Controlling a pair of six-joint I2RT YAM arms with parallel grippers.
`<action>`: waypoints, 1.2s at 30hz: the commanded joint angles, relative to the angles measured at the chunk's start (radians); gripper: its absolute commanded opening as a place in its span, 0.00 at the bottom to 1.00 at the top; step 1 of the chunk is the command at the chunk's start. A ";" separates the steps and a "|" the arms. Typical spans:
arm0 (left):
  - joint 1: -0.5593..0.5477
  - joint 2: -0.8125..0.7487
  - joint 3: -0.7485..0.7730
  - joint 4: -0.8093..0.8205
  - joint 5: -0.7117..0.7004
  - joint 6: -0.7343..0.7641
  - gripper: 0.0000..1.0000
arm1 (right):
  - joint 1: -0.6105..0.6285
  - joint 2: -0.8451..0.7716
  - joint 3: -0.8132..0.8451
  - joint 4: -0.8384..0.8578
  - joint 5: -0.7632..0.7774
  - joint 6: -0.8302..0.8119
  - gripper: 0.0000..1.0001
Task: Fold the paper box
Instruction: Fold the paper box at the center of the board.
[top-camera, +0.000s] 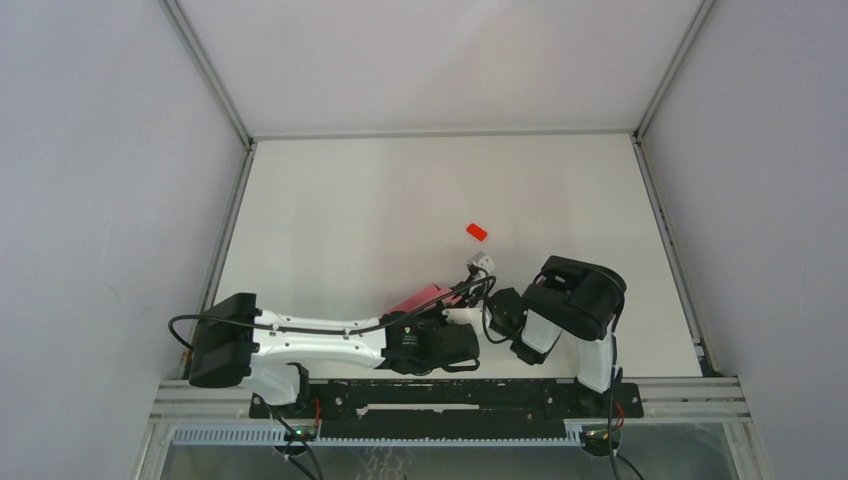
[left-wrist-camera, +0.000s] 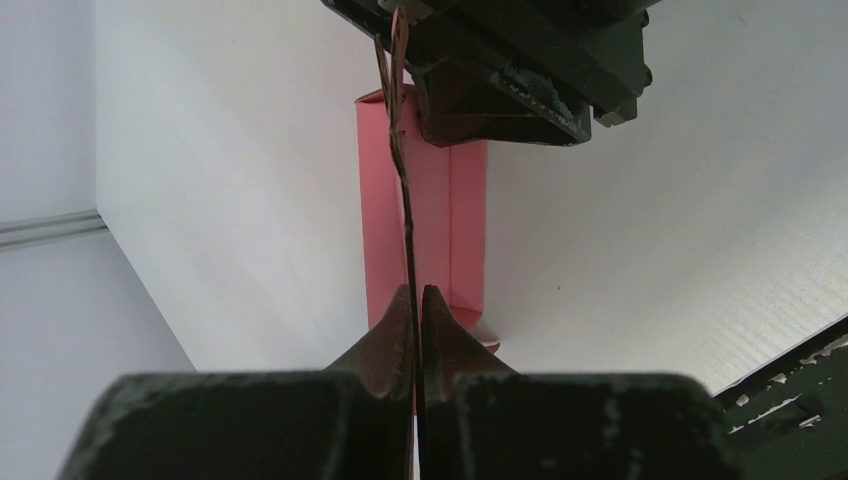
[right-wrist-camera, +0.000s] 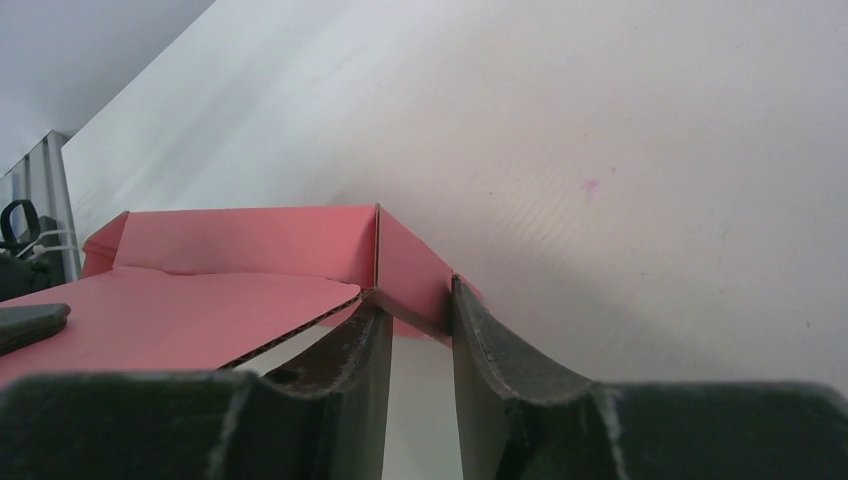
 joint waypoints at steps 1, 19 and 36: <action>-0.023 -0.007 -0.022 0.108 0.192 -0.003 0.02 | 0.016 0.014 0.035 0.017 0.152 -0.014 0.32; -0.008 -0.091 -0.033 0.115 0.203 -0.023 0.10 | 0.204 -0.067 0.134 -0.212 0.601 -0.138 0.23; 0.040 -0.278 0.017 0.119 0.274 -0.029 0.23 | 0.229 -0.130 0.172 -0.426 0.707 -0.162 0.16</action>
